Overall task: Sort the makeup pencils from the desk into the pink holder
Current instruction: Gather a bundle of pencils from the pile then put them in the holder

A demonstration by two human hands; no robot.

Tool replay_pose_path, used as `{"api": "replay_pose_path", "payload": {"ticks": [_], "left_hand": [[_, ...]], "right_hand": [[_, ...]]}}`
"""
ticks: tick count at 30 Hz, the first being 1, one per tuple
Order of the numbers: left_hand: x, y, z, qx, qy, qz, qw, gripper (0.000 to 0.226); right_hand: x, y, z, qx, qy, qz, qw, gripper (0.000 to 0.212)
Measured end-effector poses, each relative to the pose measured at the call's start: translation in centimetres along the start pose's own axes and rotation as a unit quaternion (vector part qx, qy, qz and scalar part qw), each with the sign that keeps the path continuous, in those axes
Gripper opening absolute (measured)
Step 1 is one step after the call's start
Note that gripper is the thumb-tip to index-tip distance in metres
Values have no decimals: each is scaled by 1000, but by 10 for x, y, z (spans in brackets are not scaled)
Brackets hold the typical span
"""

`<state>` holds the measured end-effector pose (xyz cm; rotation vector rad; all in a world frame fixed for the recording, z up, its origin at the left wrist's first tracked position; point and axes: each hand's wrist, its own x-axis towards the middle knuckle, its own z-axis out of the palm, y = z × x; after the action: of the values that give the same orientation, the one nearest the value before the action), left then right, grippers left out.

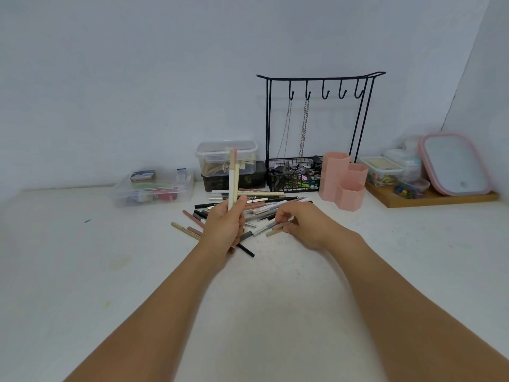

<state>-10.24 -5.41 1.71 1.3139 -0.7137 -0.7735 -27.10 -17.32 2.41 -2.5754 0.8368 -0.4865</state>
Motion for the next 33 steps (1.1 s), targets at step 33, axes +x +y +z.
{"api": "replay_pose_path", "payload": {"ticks": [33], "left_hand": [[-4,3,1,-12,-5,2,1000,29]], "right_hand": [[5,2,-1,-9,-49,39,998,15]]}}
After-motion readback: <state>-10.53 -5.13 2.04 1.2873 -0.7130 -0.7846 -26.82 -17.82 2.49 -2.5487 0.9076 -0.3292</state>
